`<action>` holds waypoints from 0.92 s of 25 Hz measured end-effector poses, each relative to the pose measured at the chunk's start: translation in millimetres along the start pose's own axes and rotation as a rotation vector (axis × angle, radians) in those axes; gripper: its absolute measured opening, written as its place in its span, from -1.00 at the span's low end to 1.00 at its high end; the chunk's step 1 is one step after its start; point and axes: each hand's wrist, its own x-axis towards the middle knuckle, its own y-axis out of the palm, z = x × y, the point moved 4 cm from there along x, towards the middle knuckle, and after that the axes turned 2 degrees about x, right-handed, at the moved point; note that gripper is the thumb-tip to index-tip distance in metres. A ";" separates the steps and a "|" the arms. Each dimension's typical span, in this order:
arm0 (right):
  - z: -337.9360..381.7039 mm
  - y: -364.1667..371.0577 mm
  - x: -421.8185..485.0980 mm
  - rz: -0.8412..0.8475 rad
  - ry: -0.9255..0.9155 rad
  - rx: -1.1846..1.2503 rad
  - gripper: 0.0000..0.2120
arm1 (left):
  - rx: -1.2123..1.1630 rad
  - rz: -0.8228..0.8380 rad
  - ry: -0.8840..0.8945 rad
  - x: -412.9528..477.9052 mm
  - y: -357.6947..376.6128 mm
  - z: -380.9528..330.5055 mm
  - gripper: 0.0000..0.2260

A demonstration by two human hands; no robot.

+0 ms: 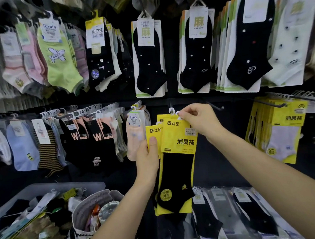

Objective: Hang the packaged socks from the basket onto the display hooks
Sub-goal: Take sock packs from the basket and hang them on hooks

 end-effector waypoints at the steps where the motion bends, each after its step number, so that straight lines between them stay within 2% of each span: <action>1: 1.7 0.0 5.0 -0.014 0.001 -0.012 -0.84 | -0.019 -0.031 0.000 2.0 -4.8 1.7 -0.75; 7: 7.1 13.6 24.9 -0.063 -0.018 -0.099 -0.84 | -0.017 -0.144 -0.101 11.4 -45.4 22.3 -0.74; 12: -2.2 17.2 27.9 -0.083 -0.004 -0.197 -0.80 | 0.013 -0.199 -0.032 14.2 -63.3 16.8 -0.76; 15: -2.3 15.2 28.1 -0.075 -0.007 -0.210 -0.88 | 0.010 -0.210 0.007 13.6 -66.3 11.5 -0.80; 17: 1.4 8.5 21.0 -0.154 -0.065 -0.202 -0.88 | 0.010 -0.170 0.030 10.6 -61.4 6.4 -0.86; 19: 8.9 3.8 7.0 -0.205 -0.198 -0.154 -0.87 | 0.017 -0.111 0.064 6.2 -50.4 0.8 -0.86; 21: 14.4 10.2 -6.8 -0.077 -0.247 -0.134 -0.89 | 0.031 -0.051 0.091 2.3 -34.3 -2.7 -0.85; 23: 12.5 19.8 -14.0 0.120 -0.179 -0.158 -0.90 | 0.032 0.002 0.097 -0.6 -16.5 -4.5 -0.85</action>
